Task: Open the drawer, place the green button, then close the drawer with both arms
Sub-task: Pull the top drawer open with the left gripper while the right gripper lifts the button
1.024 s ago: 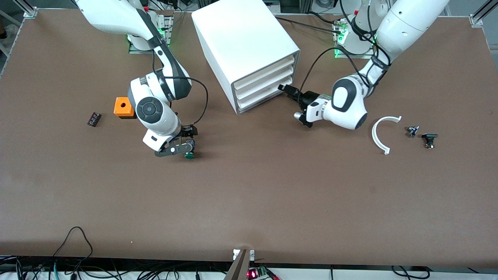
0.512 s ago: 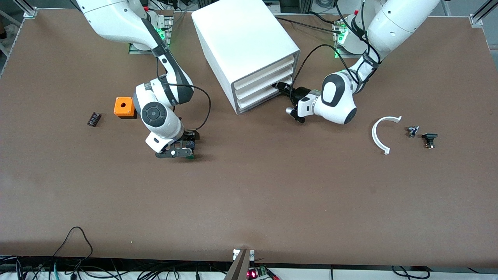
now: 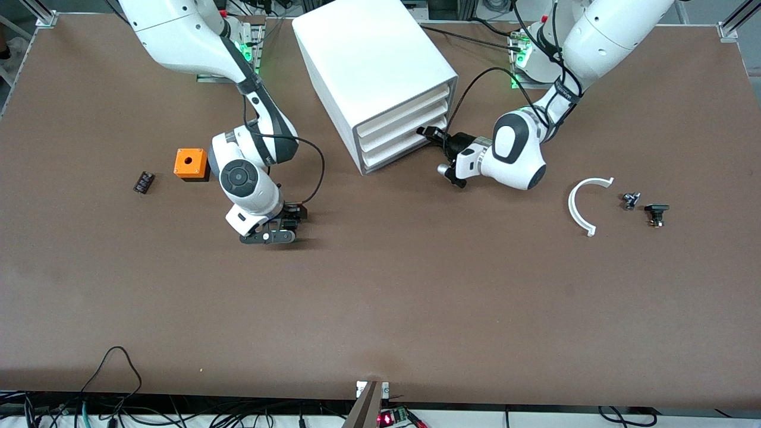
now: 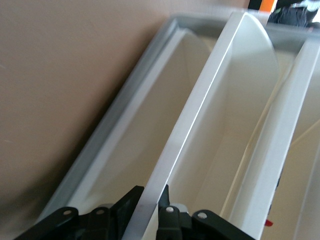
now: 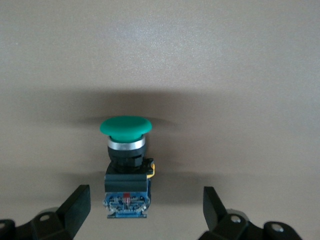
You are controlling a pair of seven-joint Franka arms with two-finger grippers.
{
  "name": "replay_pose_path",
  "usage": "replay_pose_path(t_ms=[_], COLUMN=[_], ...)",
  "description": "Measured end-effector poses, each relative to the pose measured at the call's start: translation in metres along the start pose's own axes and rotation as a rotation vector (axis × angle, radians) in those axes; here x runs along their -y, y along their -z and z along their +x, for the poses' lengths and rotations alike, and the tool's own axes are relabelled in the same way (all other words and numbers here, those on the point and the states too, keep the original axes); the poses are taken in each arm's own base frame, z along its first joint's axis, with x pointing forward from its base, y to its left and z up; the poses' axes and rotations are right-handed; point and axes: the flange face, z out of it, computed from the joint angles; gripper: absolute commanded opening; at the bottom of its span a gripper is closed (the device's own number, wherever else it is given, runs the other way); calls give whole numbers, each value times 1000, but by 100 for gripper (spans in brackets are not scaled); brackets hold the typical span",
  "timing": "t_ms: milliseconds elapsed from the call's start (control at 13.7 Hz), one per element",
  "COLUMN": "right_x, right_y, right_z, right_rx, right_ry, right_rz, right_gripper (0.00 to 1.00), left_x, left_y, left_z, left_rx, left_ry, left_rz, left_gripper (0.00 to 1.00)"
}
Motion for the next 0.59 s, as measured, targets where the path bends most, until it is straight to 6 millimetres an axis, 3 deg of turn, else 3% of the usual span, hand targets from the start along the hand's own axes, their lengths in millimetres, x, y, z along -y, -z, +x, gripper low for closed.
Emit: replay_pose_path(t_ms=[293,366,439,585], right_x=[0,1,2,8], right_y=[-17,-19,-21,-23], right_z=[0,-1,-1,-3], right_rx=[3,5,4,1], right_ry=[-3,-3,0,10], right_rz=[-2,-2,-2,0], right_gripper=[99,95,88,71], left_x=[34,38,39,41], left_y=[99,113,122,134], left_z=[16,18,21,25], left_rx=[-191,-219,-238,-272], left_ry=[16,20,20,19], left_rz=[-9,-6,-2,11], left_gripper=[0,9,99,100])
